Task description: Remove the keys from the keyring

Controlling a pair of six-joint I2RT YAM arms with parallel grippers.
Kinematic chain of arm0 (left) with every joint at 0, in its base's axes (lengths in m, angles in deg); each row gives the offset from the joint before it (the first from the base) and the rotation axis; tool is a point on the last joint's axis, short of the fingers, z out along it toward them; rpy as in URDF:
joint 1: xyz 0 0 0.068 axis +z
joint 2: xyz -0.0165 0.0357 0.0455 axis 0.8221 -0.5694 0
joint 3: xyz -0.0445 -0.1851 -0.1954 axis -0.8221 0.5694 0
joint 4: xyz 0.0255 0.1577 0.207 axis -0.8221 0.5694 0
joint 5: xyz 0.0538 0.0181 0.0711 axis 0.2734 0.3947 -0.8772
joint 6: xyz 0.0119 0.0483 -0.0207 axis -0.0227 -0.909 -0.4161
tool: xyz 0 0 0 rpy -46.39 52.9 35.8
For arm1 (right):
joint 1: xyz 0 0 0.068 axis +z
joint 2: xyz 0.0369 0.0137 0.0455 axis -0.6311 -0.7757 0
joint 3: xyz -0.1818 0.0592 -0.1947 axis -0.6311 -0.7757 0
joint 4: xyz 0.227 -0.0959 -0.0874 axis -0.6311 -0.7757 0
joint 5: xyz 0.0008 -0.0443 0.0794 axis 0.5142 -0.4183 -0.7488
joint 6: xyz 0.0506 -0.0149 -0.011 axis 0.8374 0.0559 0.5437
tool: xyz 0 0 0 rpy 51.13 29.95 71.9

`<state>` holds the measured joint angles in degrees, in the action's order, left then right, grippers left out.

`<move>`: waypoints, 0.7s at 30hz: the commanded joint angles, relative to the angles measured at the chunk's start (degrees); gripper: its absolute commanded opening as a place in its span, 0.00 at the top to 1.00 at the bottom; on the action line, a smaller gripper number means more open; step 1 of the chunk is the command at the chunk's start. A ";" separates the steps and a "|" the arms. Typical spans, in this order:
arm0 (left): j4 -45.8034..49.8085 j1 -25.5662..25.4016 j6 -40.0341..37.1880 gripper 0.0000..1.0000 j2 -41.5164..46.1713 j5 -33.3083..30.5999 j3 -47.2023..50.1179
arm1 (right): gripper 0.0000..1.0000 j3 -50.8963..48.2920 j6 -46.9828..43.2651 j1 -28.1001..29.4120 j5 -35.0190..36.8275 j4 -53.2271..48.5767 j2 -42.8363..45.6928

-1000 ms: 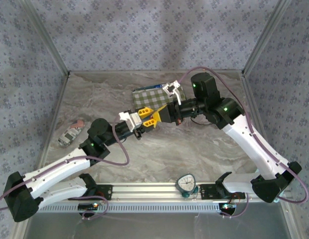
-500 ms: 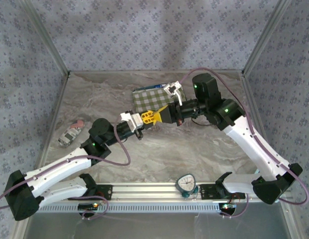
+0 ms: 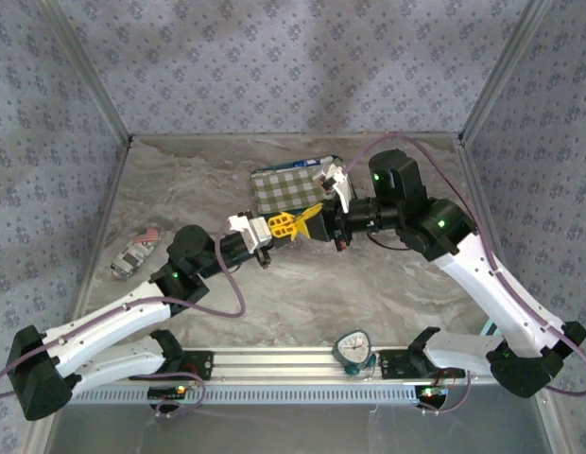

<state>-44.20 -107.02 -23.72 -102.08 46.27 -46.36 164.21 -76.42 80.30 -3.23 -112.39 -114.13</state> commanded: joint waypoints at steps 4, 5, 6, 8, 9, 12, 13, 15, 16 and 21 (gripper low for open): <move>2.97 0.50 3.60 1.00 2.07 -4.62 -4.55 | 1.00 -2.22 -12.25 6.15 15.91 -1.78 5.98; 4.15 0.57 3.95 1.00 2.17 -4.68 -5.10 | 1.00 -2.25 -13.97 7.40 18.18 -2.30 6.31; 4.80 0.51 4.23 1.00 2.18 -4.81 -5.42 | 1.00 -2.22 -15.47 8.60 20.39 -2.76 6.60; 5.14 0.53 4.92 1.00 2.40 -5.35 -5.68 | 1.00 -2.35 -18.58 10.64 23.69 -3.62 6.98; 5.50 0.50 5.71 1.00 2.40 -6.11 -5.92 | 1.00 -2.51 -20.14 11.77 25.23 -3.94 7.20; 7.63 0.56 6.65 1.00 2.14 -6.48 -7.35 | 1.00 -3.25 -23.74 14.88 30.07 -4.03 7.91; 8.43 0.51 6.95 1.00 1.93 -6.45 -7.88 | 1.00 -3.47 -24.83 15.90 31.61 -3.96 8.07; 10.48 0.57 7.65 1.00 1.60 -7.11 -9.21 | 1.00 -3.90 -26.97 17.93 34.80 -4.01 8.52; 10.94 0.55 7.91 1.00 1.42 -7.07 -9.55 | 1.00 -3.94 -27.95 18.87 36.34 -3.81 8.62; 12.12 0.50 8.81 1.00 1.20 -6.97 -10.22 | 1.00 -4.05 -30.81 22.57 42.22 -3.61 8.71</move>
<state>-30.84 -107.83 -17.73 -101.16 46.62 -53.55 161.15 -102.69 100.21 36.75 -110.90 -106.99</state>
